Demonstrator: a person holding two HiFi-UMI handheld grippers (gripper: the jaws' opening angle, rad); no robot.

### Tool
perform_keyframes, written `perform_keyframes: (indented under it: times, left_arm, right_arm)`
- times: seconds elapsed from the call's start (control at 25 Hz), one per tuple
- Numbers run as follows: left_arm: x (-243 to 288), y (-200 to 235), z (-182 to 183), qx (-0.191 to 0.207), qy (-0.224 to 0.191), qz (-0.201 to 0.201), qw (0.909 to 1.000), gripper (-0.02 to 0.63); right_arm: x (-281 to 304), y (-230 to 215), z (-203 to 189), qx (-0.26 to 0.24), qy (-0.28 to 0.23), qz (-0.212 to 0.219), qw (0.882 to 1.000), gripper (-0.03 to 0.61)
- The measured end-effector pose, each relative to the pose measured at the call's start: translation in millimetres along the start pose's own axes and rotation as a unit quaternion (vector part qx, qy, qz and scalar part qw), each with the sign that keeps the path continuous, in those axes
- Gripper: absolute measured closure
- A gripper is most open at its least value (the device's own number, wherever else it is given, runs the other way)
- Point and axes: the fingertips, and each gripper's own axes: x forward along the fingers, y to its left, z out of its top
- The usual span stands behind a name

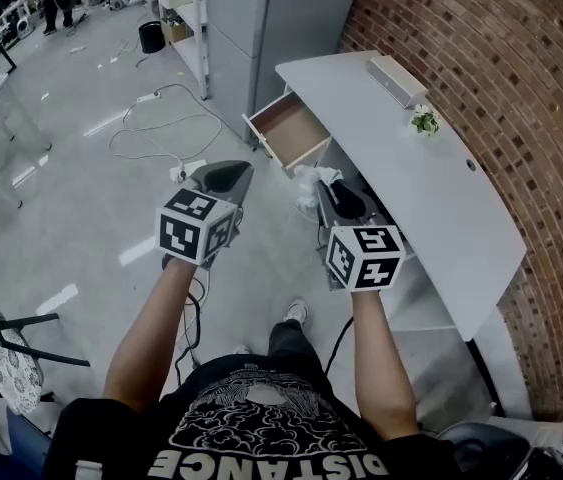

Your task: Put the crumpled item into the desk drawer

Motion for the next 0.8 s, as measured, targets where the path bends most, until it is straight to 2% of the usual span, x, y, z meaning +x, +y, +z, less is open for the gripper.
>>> perform_keyframes:
  times: [0.4,0.8]
  left_arm:
    - [49.7,28.0,3.7,-0.003,0.004,0.032,0.9995,0.614]
    - [115.2,63.8,21.2,-0.016,0.007,0.070,0.9974,0.614]
  right_arm:
    - [53.1,-39.3,-2.5,0.000,0.001,0.031,1.000,0.500]
    - [119.4,-95.4,14.2,-0.005,0.006,0.064,0.998,0.500]
